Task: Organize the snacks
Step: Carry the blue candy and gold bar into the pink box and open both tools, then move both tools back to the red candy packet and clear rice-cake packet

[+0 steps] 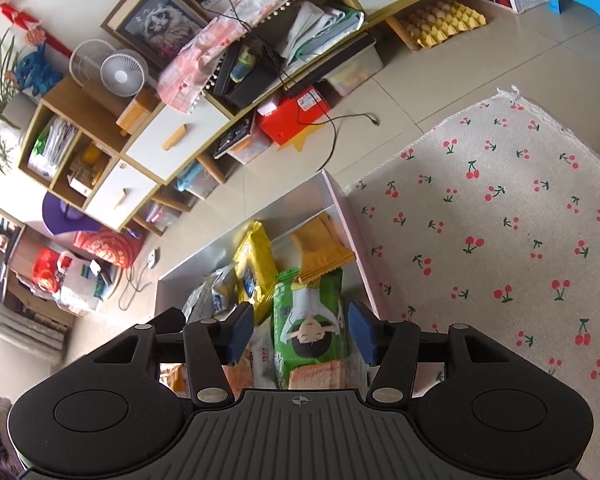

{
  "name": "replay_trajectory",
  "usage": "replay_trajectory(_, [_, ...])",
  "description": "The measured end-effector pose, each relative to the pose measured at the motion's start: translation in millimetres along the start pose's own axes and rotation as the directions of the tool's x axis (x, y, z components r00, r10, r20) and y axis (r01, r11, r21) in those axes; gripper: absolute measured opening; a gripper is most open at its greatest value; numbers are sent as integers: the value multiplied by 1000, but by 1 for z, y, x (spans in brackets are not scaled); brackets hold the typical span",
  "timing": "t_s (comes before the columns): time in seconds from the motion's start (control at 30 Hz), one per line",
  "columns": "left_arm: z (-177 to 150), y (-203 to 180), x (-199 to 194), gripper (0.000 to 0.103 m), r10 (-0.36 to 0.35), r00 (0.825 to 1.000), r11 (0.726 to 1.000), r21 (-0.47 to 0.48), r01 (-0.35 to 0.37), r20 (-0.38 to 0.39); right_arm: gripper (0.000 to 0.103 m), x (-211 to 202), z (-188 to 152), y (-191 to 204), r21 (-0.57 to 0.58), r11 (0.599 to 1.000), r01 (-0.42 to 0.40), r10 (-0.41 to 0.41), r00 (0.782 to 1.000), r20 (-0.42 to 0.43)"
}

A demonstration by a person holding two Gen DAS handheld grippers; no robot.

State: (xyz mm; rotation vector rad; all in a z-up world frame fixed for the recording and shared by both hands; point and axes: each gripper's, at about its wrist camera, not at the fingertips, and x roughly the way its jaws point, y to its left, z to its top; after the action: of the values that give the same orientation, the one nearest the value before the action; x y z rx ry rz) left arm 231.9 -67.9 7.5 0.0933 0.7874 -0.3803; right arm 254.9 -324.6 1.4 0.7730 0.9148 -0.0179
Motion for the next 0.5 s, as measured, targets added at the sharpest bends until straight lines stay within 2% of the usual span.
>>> replay_trajectory(0.17, [-6,4,-18,69,-6,1000,1000,-6,6,2,58,-18,-8,13,-32,999,13,-13,1000,-1])
replay_trajectory(0.5, [-28,9,-51,79,-33,999,999,-13,33,-17,73,-59,-33,34,-117,992,42,-44,999,-19])
